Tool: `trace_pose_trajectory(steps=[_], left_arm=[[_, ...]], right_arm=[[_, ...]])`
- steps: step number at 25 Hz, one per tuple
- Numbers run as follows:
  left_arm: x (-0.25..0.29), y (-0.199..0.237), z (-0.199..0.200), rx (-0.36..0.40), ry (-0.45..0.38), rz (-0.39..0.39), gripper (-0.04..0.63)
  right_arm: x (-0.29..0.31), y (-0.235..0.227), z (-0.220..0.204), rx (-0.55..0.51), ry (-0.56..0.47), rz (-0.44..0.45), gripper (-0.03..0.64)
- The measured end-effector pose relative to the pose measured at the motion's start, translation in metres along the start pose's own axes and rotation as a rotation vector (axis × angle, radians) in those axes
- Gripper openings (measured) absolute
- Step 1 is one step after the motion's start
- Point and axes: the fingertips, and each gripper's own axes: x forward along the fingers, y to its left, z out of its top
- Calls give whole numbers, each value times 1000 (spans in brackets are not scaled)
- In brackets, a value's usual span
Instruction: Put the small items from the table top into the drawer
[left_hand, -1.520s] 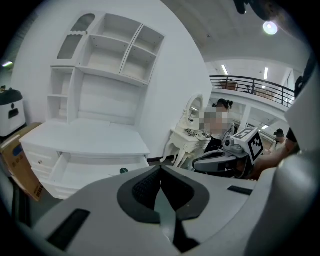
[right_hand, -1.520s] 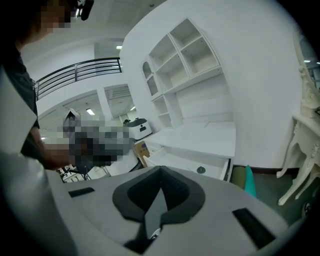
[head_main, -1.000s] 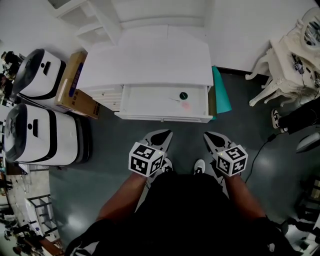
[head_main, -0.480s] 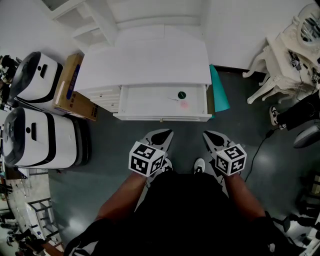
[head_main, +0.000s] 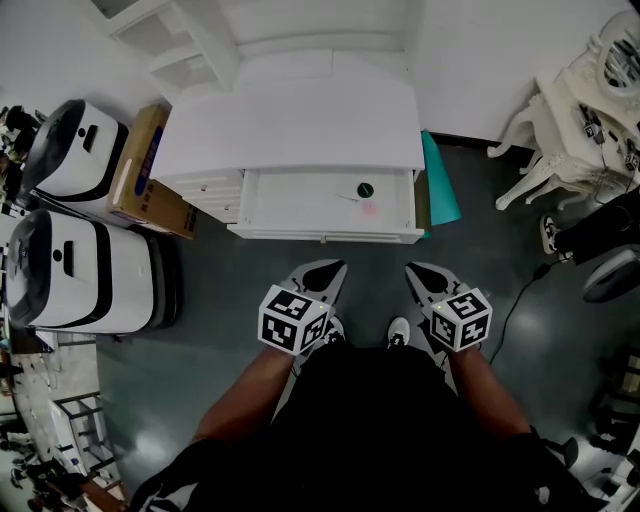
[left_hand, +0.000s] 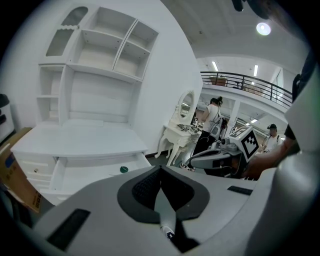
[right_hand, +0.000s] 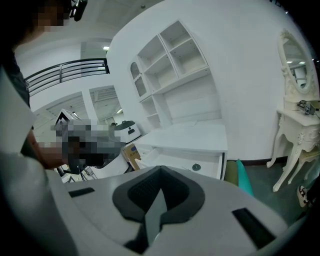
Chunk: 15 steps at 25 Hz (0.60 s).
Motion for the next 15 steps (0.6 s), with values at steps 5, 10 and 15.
trace_pose_trajectory(steps=[5, 10, 15], left_arm=[[-2, -2, 1, -9, -6, 6, 11], [-1, -5, -2, -12, -10, 7, 11], [-2, -6, -2, -13, -11, 11, 11]], right_arm=[[-3, 0, 0, -3, 5, 2, 26], [-4, -1, -2, -6, 4, 0, 26], [-6, -2, -3, -5, 4, 1, 26]])
